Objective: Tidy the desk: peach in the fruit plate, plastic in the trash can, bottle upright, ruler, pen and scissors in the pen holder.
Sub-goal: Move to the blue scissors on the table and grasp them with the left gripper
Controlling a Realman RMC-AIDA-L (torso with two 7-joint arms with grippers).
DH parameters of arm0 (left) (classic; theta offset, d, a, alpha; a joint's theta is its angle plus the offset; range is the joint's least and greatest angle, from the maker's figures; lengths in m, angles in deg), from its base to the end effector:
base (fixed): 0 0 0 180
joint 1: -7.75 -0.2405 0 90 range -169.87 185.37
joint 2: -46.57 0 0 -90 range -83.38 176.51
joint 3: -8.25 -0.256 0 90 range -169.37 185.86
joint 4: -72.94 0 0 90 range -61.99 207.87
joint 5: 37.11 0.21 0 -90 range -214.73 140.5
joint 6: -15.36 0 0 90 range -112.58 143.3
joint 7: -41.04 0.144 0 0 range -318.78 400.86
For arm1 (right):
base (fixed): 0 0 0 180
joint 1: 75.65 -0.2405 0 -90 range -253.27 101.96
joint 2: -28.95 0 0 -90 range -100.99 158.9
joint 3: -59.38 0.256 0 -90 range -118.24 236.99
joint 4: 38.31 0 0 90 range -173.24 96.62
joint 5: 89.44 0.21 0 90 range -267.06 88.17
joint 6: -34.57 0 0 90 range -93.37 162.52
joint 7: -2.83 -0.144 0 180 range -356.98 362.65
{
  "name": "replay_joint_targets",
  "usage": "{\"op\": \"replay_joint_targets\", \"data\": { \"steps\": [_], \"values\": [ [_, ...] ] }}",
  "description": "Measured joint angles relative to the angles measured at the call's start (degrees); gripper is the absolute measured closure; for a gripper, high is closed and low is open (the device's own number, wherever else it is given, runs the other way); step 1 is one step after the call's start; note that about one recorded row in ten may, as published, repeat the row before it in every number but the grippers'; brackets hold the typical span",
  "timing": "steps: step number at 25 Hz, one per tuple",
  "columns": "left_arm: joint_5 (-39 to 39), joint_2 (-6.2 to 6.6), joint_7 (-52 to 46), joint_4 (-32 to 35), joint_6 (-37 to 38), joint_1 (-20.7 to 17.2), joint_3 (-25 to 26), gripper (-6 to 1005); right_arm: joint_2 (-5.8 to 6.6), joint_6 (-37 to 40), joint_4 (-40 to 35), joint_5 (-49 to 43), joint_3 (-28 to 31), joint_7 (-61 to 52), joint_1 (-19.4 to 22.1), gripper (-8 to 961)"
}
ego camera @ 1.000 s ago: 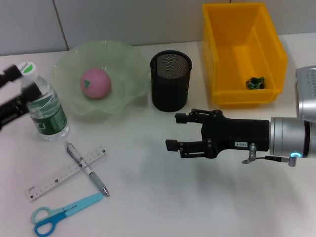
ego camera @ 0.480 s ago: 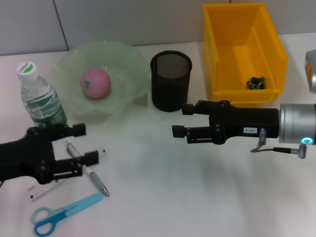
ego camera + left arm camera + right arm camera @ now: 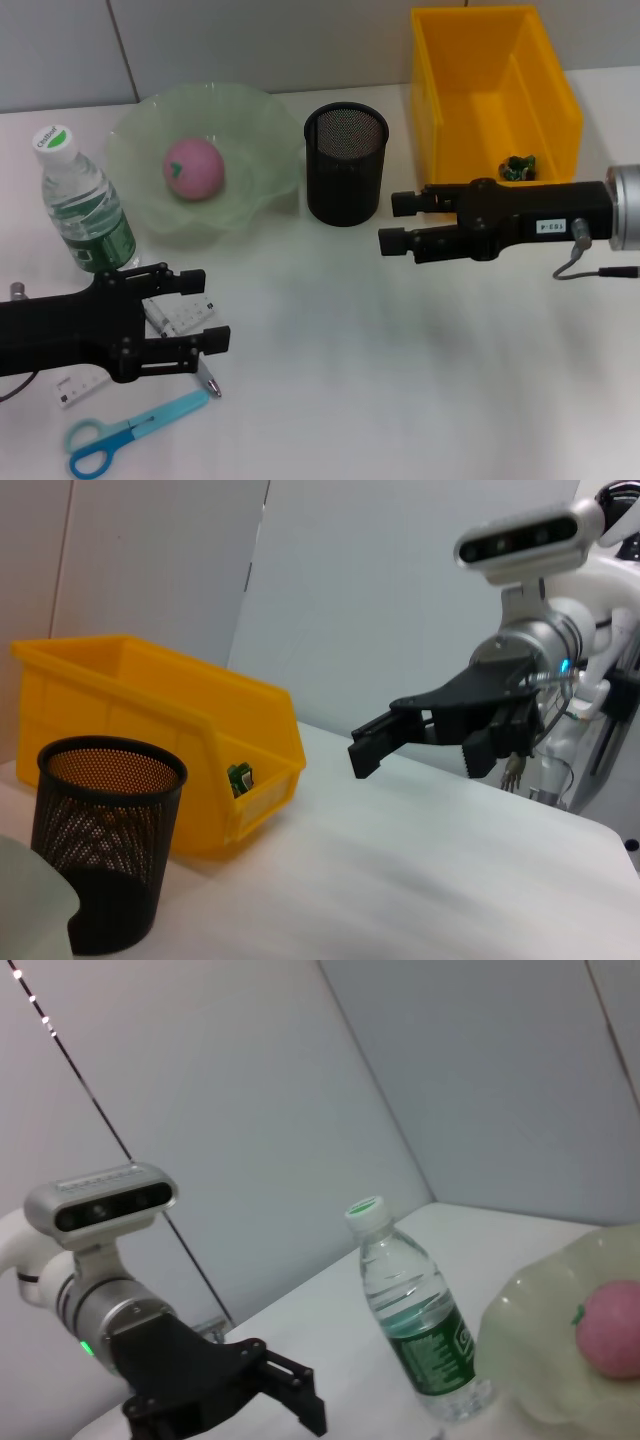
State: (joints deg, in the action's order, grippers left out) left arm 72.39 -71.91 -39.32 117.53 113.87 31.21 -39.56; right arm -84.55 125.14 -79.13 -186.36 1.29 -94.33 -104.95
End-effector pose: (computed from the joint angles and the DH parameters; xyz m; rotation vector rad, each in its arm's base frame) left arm -0.2622 0.2917 0.0092 -2.8638 -0.5584 -0.7526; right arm 0.2323 0.3369 0.0194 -2.8020 0.8497 0.8244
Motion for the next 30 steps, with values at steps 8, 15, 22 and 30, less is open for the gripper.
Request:
{"op": "replay_joint_targets", "data": {
  "steps": [8, 15, 22, 30],
  "values": [
    [-0.33, -0.17, 0.02, 0.00, -1.11, 0.57, -1.53, 189, 1.13, 2.14, -0.59, -6.12, -0.03, -4.08, -3.17, 137],
    [-0.11, -0.02, -0.90, 0.11, -0.70, 1.04, -2.96, 189, 1.34, 4.09, -0.65, -9.21, -0.06, -4.24, -4.10, 137],
    [2.52, 0.37, -6.31, 7.27, 1.43, 1.32, -6.76, 189, 1.55, 4.92, -0.67, -9.62, 0.05, -1.97, -2.92, 136],
    [13.74, 0.18, -22.23, 26.24, 3.69, 4.94, -15.80, 188, 1.38, 4.87, -0.37, -11.15, -0.02, -2.14, -2.68, 136]
  ]
}}
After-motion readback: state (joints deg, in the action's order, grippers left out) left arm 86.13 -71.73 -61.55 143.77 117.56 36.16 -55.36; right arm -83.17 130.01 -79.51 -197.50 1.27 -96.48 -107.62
